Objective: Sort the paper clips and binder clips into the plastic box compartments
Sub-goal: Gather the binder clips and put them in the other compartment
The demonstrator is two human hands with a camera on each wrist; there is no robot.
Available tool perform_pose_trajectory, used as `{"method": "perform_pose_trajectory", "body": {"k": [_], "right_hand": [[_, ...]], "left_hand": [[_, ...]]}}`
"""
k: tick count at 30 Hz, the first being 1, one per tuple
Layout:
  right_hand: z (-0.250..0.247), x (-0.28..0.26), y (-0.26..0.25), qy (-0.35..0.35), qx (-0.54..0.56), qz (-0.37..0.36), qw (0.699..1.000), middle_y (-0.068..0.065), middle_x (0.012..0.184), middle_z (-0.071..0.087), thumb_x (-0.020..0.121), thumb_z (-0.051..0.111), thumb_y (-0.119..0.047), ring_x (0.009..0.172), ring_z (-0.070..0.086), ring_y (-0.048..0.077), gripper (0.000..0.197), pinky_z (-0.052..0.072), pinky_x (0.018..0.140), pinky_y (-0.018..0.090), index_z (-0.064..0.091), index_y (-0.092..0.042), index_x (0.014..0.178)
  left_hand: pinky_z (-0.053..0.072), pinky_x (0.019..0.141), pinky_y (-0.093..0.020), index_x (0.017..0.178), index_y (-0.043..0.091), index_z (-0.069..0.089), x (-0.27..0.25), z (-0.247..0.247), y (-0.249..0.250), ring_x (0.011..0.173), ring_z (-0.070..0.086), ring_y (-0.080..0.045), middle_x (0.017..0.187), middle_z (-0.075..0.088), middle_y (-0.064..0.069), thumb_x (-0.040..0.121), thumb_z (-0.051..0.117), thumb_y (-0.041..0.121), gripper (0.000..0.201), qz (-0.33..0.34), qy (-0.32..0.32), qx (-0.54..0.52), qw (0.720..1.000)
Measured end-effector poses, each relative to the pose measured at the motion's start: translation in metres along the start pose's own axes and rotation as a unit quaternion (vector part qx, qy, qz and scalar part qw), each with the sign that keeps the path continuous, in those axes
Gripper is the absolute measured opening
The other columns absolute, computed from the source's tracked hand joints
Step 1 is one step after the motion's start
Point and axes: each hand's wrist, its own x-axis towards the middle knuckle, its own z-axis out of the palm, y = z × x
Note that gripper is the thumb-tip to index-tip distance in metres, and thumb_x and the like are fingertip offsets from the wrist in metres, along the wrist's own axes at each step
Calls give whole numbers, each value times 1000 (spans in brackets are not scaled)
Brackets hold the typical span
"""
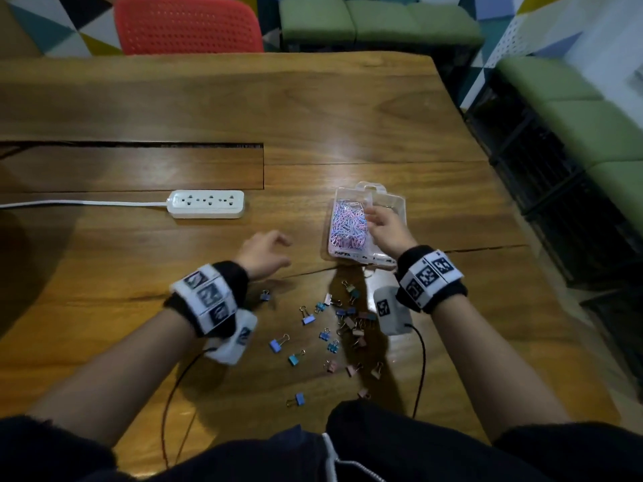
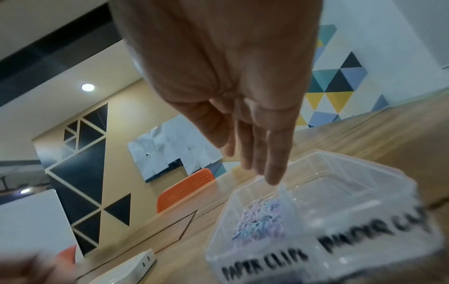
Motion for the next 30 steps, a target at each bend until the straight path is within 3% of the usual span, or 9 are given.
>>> {"method": "perform_pose_trajectory", "body": {"k": [2,6,8,11,18,20,22,26,30], "right_hand": [[-1,-18,14,19,46,7,999,11,132,49,91,35,4,120,47,23,38,43,97,33,48,-8,125],[2,-65,57,-44,11,69,997,14,124,48,84,52,2,93,51,17,41,44,65,18,47,-12,122],[10,-82,79,-99,-62,121,986,15,125,44,74,68,-6,101,51,24,63,51,77,30,41,-18,129],[31,-100,94,-127,-130,163,970,13,128,37,62,80,-15,116,44,32,82,46,96,47,37,-27,130],[62,-112,80,-108,-116,62,985,8,130,34,81,62,-10,120,39,23,46,37,99,27,47,-20,123],[59,-118,81,-104,-126,48,985,8,131,34,80,64,-13,120,38,22,53,36,97,26,44,-23,127],[48,-126,88,-108,-146,83,980,8,132,33,70,74,-14,121,37,26,75,41,98,35,35,-29,133],[42,-149,102,-165,-204,152,953,9,133,33,59,81,-15,118,42,30,91,49,91,40,27,-32,131],[62,-150,102,-147,-173,97,969,9,129,36,72,72,-16,109,45,22,67,48,93,33,31,-26,124]], "left_hand": [[35,107,-44,126,18,48,-13,-7,-35,124,40,-29,138,39,-13,84,62,17,44,-47,34,100,993],[33,107,-45,133,16,42,-41,-16,-90,128,32,-37,138,34,-18,82,64,15,56,-170,85,158,969],[35,105,-46,136,15,37,-52,-15,-110,126,32,-40,137,32,-19,82,64,17,60,-216,80,161,960],[41,99,-45,131,11,40,-58,-7,-123,121,40,-42,134,34,-20,83,63,16,53,-236,78,122,961],[39,100,-34,127,13,44,-60,48,-87,122,43,-26,134,37,-12,85,58,9,44,-115,34,73,990],[39,104,-31,132,14,39,-66,63,-73,125,41,-22,138,34,-10,82,64,13,56,-59,-8,67,996],[36,109,-35,140,18,30,-74,73,-64,130,35,-22,143,28,-7,73,74,20,80,-34,-55,74,995],[33,109,-34,146,28,12,-97,95,-60,132,26,-22,143,19,-3,58,83,32,113,-6,-96,208,973],[37,104,-28,138,19,29,-96,116,-55,122,35,-20,134,27,-3,66,79,25,88,35,-104,208,972]]}}
